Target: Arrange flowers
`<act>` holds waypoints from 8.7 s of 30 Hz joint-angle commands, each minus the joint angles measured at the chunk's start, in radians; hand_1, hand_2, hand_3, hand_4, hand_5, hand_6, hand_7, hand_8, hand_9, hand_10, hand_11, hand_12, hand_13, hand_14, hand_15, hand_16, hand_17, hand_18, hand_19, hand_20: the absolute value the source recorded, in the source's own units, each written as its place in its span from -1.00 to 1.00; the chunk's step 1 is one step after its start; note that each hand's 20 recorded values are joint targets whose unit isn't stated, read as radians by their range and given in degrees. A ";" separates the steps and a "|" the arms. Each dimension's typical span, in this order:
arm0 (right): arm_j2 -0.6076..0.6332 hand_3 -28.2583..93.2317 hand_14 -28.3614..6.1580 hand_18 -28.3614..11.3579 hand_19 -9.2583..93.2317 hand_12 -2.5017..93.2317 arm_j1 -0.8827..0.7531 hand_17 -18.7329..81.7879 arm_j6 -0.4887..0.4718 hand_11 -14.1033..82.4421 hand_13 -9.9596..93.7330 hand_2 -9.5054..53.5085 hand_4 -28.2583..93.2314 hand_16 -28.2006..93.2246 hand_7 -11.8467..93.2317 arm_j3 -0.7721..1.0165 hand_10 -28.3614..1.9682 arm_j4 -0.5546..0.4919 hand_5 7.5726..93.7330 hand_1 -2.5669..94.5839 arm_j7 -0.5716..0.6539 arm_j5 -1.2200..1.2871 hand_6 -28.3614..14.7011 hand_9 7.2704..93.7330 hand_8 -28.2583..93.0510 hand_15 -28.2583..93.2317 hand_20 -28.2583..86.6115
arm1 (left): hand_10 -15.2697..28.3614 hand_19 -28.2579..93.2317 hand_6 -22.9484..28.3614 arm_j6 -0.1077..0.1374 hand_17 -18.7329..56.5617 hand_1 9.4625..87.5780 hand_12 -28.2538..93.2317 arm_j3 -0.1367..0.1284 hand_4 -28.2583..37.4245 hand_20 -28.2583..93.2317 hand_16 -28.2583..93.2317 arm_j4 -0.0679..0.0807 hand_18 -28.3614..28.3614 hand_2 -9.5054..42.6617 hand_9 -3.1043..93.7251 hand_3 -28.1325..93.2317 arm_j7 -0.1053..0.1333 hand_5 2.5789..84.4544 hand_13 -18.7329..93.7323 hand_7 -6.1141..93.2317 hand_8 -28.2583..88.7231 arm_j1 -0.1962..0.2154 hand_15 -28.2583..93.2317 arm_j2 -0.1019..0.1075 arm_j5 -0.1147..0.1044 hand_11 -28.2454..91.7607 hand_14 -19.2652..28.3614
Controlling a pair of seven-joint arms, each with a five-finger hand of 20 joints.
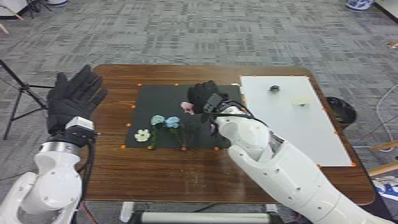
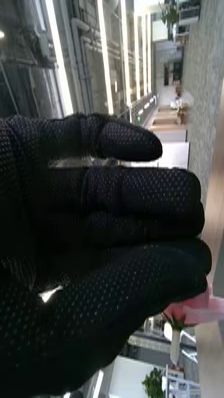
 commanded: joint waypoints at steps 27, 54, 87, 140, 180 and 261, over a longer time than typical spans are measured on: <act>0.028 0.60 0.29 -0.56 0.61 -0.59 -0.034 -0.07 -0.092 -0.37 0.36 -1.00 -1.00 0.12 -0.23 -0.009 0.25 -0.051 0.41 0.17 -0.015 -0.079 0.34 0.40 -0.61 0.21 0.18 | 0.34 0.12 0.22 0.056 -0.73 -0.60 -0.45 -0.018 -1.00 -0.43 -0.64 -0.029 0.53 0.10 -0.28 0.50 0.026 -0.02 -0.26 -0.68 -0.67 0.024 -0.16 0.002 -0.046 -0.18 0.39; -0.134 0.16 0.03 -0.57 0.60 -0.61 0.009 -0.13 -0.134 -0.38 0.22 -1.00 -1.00 -0.10 -0.40 -0.012 0.16 0.045 0.26 0.18 0.034 0.004 0.29 0.23 -0.76 0.45 0.18 | 0.35 0.15 0.22 0.030 -0.73 -0.60 -0.45 0.014 -1.00 -0.43 -0.66 -0.013 0.55 0.07 -0.27 0.51 0.010 -0.01 -0.25 -0.65 -0.68 -0.007 -0.08 0.012 -0.038 -0.14 0.44; -0.172 0.49 0.21 -0.56 0.62 -0.30 0.016 -0.06 0.088 -0.52 0.34 -1.00 -1.00 0.10 -0.01 -0.011 0.37 0.138 0.57 0.23 0.111 0.013 0.36 0.63 -0.51 0.34 0.20 | 0.37 0.14 0.22 0.021 -0.74 -0.60 -0.46 0.018 -1.00 -0.45 -0.68 -0.005 0.54 0.06 -0.29 0.52 0.006 -0.02 -0.26 -0.66 -0.68 -0.018 -0.06 0.007 -0.035 -0.14 0.47; 0.034 0.67 0.03 -0.60 0.58 -0.58 -0.025 -0.12 0.014 -0.29 0.27 -1.00 -1.00 -0.07 -0.23 -0.049 0.22 -0.011 0.46 -0.04 0.017 -0.042 0.33 0.41 -0.58 0.39 0.21 | 0.37 0.06 0.24 0.029 -0.73 -0.57 -0.41 -0.003 -1.00 -0.41 -0.60 -0.020 0.52 -0.09 -0.32 0.56 0.028 -0.04 -0.27 -0.71 -0.65 0.020 -0.22 -0.003 -0.071 -0.25 0.45; 0.374 0.75 -0.47 -0.66 0.33 -0.63 -0.165 -0.38 -0.368 -0.60 -0.35 -1.00 -1.00 -0.30 -0.62 0.454 -0.35 -0.069 -0.30 -0.36 0.181 0.004 -0.05 -0.43 -0.67 0.00 -0.17 | 0.34 0.06 0.24 0.092 -0.73 -0.61 -0.40 -0.014 -1.00 -0.39 -0.58 -0.042 0.53 -0.02 -0.31 0.54 0.055 -0.04 -0.27 -0.71 -0.65 0.059 -0.21 0.000 -0.083 -0.25 0.45; 0.176 0.61 0.35 -0.54 0.60 -0.03 -0.013 -0.07 -0.019 -0.45 0.39 -1.00 -1.00 0.18 0.01 0.030 0.45 -0.038 0.48 0.26 -0.018 0.034 0.37 0.75 -0.52 0.13 0.18 | 0.35 0.09 0.25 0.082 -0.74 -0.64 -0.41 -0.012 -1.00 -0.40 -0.59 -0.048 0.53 0.01 -0.27 0.58 0.040 0.01 -0.26 -0.70 -0.66 0.060 -0.18 -0.020 -0.088 -0.23 0.46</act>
